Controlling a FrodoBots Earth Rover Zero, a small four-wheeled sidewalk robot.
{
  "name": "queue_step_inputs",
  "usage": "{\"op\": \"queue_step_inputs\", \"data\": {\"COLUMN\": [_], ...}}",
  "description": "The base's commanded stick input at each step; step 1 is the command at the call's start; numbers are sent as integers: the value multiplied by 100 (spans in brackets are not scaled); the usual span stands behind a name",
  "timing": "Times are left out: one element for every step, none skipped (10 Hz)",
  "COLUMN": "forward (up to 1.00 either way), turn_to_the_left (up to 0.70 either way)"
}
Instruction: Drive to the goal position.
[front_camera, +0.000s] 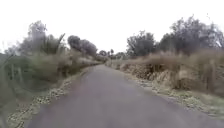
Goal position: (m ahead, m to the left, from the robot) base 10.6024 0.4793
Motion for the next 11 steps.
{"op": "queue_step_inputs", "data": {"forward": [70, 70, 70, 70, 70, 70, 70, 70, 70, 70, 70], "turn_to_the_left": [25, 0, 0, 0, 0, 0, 0, 0, 0, 0, 0]}}
